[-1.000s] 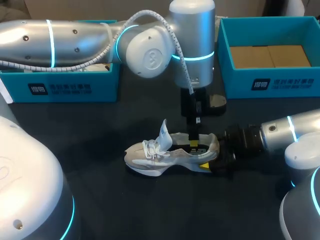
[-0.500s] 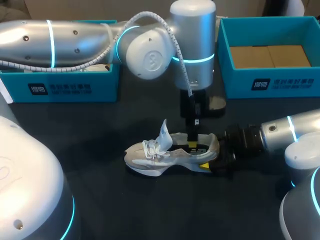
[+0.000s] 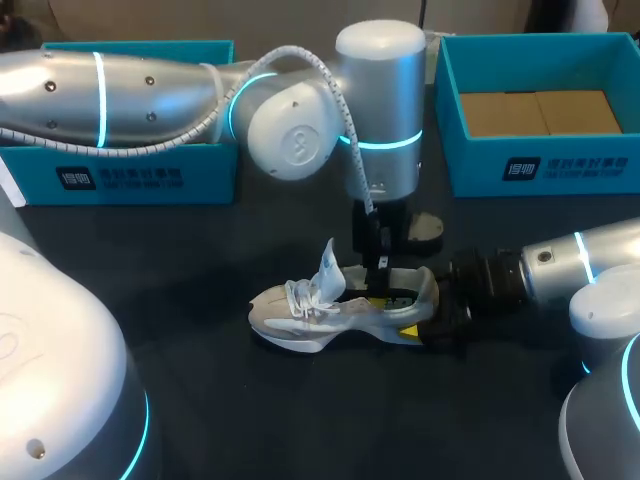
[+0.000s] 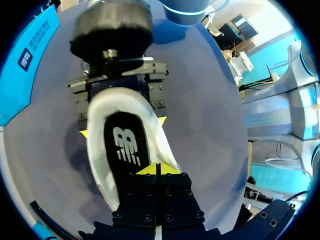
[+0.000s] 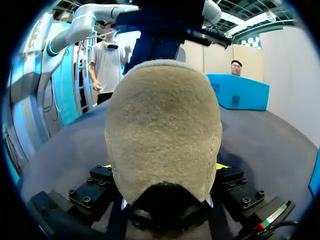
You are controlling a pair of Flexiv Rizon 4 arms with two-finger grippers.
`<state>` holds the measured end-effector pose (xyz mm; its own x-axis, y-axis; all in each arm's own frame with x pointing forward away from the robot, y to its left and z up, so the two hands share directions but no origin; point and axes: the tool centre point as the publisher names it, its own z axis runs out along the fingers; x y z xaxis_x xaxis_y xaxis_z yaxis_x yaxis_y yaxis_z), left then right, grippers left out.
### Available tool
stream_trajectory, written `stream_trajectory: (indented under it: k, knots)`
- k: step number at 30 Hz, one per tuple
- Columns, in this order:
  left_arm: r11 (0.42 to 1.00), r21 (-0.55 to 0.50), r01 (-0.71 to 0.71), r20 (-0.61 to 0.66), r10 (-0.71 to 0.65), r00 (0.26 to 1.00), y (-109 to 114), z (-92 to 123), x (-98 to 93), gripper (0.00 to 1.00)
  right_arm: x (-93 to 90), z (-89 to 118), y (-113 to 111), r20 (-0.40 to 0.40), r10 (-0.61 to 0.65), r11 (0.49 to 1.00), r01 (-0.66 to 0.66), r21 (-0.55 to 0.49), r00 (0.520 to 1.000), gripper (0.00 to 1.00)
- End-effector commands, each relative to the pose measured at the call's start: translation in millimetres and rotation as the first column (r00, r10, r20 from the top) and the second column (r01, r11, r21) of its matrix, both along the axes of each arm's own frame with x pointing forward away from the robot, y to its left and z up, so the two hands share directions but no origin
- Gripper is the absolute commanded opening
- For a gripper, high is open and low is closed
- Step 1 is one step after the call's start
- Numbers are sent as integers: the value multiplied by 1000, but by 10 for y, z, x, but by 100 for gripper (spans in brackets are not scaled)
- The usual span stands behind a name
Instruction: Take the shoe out of the shoebox, open the shoe tongue, remove and reinsert the insole, then place the shoe into the shoebox
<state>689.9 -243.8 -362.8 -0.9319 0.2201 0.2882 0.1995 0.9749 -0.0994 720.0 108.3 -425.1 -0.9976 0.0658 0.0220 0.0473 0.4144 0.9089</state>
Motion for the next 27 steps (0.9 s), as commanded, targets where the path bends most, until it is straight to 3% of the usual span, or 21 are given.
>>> stream_trajectory:
  k: [1,14,21,23,27]
  knots:
    - [1000,-14,10,-16,-10,1000,40,-125,-27,0,15,-27,24,-1,0,1000,0,-4,1000,0]
    - [998,-59,38,-14,-39,999,110,-194,-63,0,15,-27,24,-1,0,1000,0,-4,1000,0]
    - [998,-52,37,-3,-37,999,95,-172,-52,24,15,-27,24,-1,0,1000,0,-4,1000,0]
    - [998,-50,37,0,-37,999,94,-171,-49,38,15,-27,24,-1,0,1000,0,-4,1000,0]
    - [998,-43,41,4,-41,999,78,-188,-31,29,15,-27,24,-1,0,1000,0,-4,1000,0]
